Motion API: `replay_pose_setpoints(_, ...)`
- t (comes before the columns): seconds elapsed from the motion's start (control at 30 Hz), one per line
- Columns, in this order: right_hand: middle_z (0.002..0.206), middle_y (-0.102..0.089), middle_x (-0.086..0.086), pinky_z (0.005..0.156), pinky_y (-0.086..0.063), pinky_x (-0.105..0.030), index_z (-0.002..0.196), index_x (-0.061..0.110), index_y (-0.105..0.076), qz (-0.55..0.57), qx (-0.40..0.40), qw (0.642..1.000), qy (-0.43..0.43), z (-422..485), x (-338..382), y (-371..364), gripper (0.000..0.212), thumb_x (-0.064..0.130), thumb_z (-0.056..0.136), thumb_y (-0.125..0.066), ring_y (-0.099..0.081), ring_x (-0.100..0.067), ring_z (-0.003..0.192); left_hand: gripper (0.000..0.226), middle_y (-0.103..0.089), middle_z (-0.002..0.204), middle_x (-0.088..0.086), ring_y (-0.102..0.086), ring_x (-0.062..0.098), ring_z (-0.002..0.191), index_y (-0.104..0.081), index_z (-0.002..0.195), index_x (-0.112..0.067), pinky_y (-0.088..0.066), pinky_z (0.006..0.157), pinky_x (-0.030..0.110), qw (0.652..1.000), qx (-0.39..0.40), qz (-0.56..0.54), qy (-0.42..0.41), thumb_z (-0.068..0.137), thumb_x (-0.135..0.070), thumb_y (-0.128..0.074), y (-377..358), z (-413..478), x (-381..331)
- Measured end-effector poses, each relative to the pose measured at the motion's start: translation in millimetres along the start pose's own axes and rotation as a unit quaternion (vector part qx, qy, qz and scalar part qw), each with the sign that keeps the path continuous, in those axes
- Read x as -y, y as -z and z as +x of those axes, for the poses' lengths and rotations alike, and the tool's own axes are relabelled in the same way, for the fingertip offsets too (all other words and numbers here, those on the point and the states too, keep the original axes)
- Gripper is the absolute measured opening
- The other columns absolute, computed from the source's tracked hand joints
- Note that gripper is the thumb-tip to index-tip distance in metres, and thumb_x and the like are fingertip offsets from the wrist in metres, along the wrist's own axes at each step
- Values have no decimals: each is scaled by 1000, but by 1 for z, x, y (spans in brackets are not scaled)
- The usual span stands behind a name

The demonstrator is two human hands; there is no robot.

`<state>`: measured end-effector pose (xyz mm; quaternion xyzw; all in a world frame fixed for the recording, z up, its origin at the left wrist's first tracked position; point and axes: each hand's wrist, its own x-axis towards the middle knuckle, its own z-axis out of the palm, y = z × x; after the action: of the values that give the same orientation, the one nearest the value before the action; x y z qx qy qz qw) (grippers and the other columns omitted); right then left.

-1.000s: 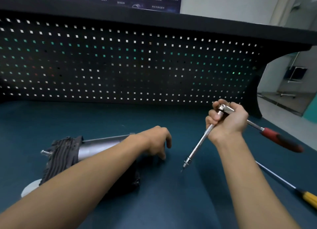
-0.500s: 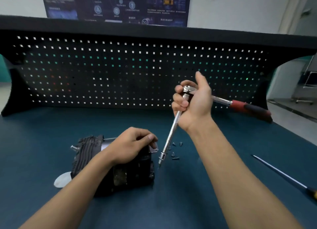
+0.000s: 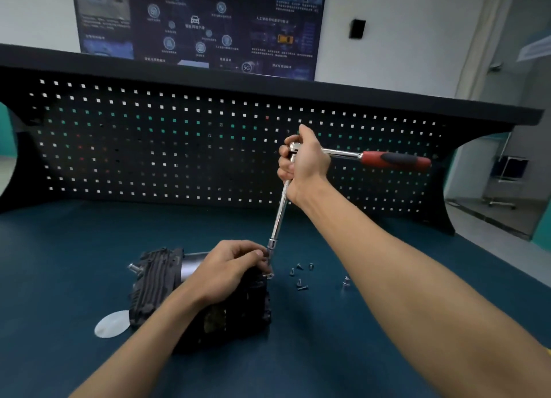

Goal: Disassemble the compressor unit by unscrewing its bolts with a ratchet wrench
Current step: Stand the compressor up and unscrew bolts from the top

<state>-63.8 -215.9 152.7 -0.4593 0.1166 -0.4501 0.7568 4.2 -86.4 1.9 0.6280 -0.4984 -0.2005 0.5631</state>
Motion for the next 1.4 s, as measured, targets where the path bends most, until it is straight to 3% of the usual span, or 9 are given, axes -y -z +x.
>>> replay_pose_setpoints(0.3,54,-52,-2,37,-20,-20,69,12,-53,-14,5,1000,-9,-1,-11,-2,35,31,99,-53,-30,-10,36,24,-76,88,5,-66,2,73,-77,90,-5,-49,69,13,999,27,38,-5,100,-17,-58,2,-3,-2)
replay_pose_setpoints(0.63,53,-52,-1,36,-20,-20,69,13,-53,-16,24,999,-15,-1,-15,-1,37,32,100,-52,-30,-8,35,25,-70,75,-7,-61,-3,67,-76,91,-2,-45,64,10,998,33,61,-14,100,-16,-58,2,-4,-3)
replay_pose_setpoints(0.8,55,-52,-1,37,-20,-20,71,13,-54,-27,35,999,-12,0,-18,-3,34,32,99,-52,-29,-8,37,24,-76,95,11,-67,6,79,-75,99,-2,-52,74,17,998,48,39,-4,100,-16,-57,4,-3,-3)
replay_pose_setpoints(1.0,58,-52,-1,37,-21,-21,74,14,-55,-20,93,995,-38,3,-20,-2,33,33,100,-51,-30,-7,38,20,-76,99,9,-71,26,99,-73,104,-7,-55,90,32,997,75,22,-6,101,-16,-55,8,-2,1)
replay_pose_setpoints(1.2,59,-50,1,34,-21,-17,70,15,-59,47,229,960,-157,6,-24,-3,42,38,102,-44,-31,-5,35,16,-77,99,4,-71,17,101,-64,114,-16,-55,90,28,996,88,16,-12,100,-18,-57,8,1,6)
replay_pose_setpoints(1.4,60,-48,1,34,-19,-17,71,14,-66,91,222,952,-190,16,-32,-1,47,39,103,-42,-29,-5,36,24,-76,96,2,-70,9,94,-64,111,-15,-50,82,22,996,76,40,-22,102,-33,-51,5,0,2)
